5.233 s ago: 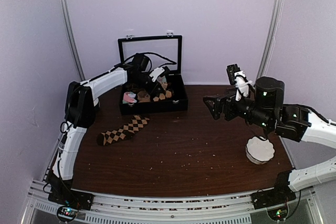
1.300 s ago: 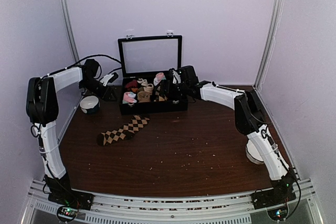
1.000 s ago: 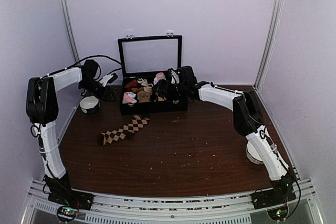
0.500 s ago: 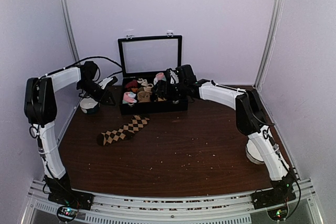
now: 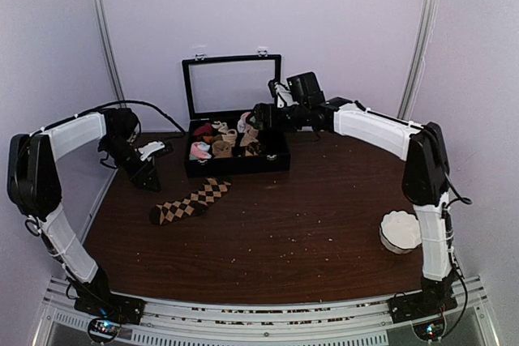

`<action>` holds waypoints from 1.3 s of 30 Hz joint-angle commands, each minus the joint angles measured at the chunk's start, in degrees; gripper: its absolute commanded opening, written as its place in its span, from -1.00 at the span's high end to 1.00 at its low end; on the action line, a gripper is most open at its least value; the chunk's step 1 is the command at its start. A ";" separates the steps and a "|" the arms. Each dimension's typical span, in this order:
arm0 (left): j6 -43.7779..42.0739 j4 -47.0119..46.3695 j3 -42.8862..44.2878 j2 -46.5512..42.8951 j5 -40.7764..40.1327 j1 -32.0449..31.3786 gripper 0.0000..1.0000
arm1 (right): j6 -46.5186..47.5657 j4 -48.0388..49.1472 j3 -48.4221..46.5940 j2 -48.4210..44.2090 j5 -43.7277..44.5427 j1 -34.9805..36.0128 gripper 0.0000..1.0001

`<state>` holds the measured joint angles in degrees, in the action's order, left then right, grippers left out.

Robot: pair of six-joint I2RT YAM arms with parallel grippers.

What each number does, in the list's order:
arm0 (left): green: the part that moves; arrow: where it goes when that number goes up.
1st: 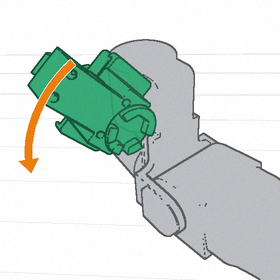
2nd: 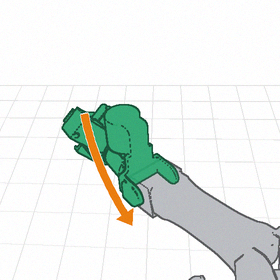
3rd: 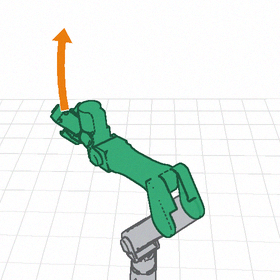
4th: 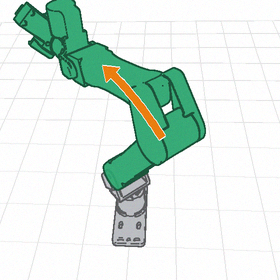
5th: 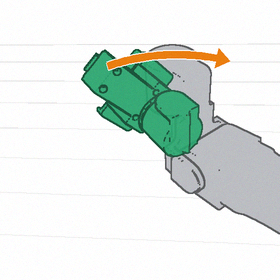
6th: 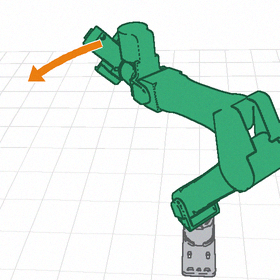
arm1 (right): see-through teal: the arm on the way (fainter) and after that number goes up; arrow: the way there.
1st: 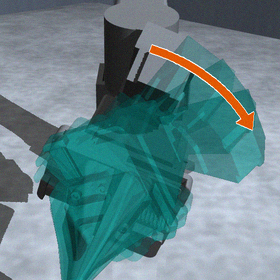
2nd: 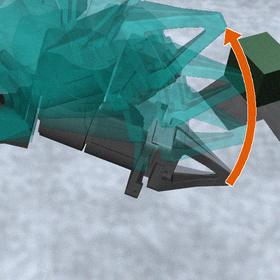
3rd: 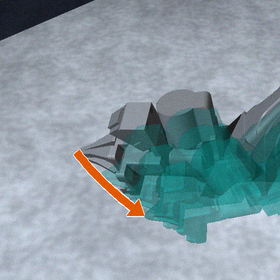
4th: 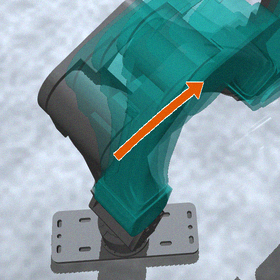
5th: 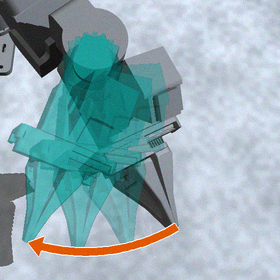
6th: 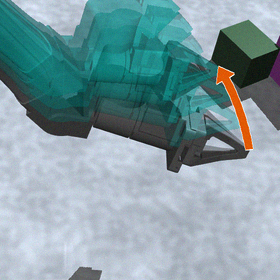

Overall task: Roll the socks
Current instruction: Move the sock to the center of the board.

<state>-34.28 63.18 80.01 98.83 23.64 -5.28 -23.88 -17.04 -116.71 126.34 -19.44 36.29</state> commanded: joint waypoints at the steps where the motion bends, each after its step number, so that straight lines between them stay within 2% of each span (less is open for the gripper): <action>1: -5.80 -0.87 -4.47 -5.98 -4.87 0.58 -0.15 | 7.10 -0.74 11.79 -10.27 11.44 3.41 -0.99; 3: -5.71 -1.68 -6.22 -5.49 -6.29 0.57 -0.16 | 7.42 1.77 18.81 -14.93 14.04 4.37 -1.00; 5: -5.41 -1.36 -6.27 -2.63 -7.06 0.54 -0.01 | 6.20 4.50 25.52 -20.38 18.21 4.88 -0.99; 8: -5.18 -2.98 -6.70 1.24 -9.04 0.53 0.29 | 3.08 8.92 36.09 -28.40 32.29 5.78 -0.99; 10: -5.25 -3.82 -6.56 3.07 -9.93 0.45 0.32 | 1.80 11.73 42.23 -33.60 38.07 5.94 -1.00; 13: -5.30 -3.73 -6.25 5.25 -10.24 0.21 0.29 | 0.97 12.09 48.03 -40.06 39.26 4.86 -1.00; 16: -5.77 -3.59 -7.28 6.03 -10.51 -1.52 0.23 | 1.54 18.66 57.07 -45.01 32.15 3.57 -0.99; 20: -5.85 -4.81 -8.78 8.10 -13.15 -4.05 0.21 | 2.60 14.05 57.43 -44.41 29.98 4.07 -0.99; 23: -5.63 -4.83 -8.33 9.83 -15.10 -5.33 0.40 | 3.50 12.62 57.74 -43.69 29.87 5.48 -1.00; 28: -7.19 -4.73 -10.75 7.98 -19.91 -10.02 0.57 | 4.82 11.79 55.52 -39.38 27.06 7.37 -0.99; 35: -12.32 -4.74 -16.60 -2.18 -23.11 -24.10 0.68 | 10.04 8.36 45.21 -27.72 23.32 11.68 -1.00; 39: -11.82 -2.18 -15.89 -3.52 -22.67 -26.25 0.84 | 10.68 6.80 38.07 -20.36 19.06 12.60 -0.95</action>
<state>-44.58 58.50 63.96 97.03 2.00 -31.09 -15.35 -7.90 -72.47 100.90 4.38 47.88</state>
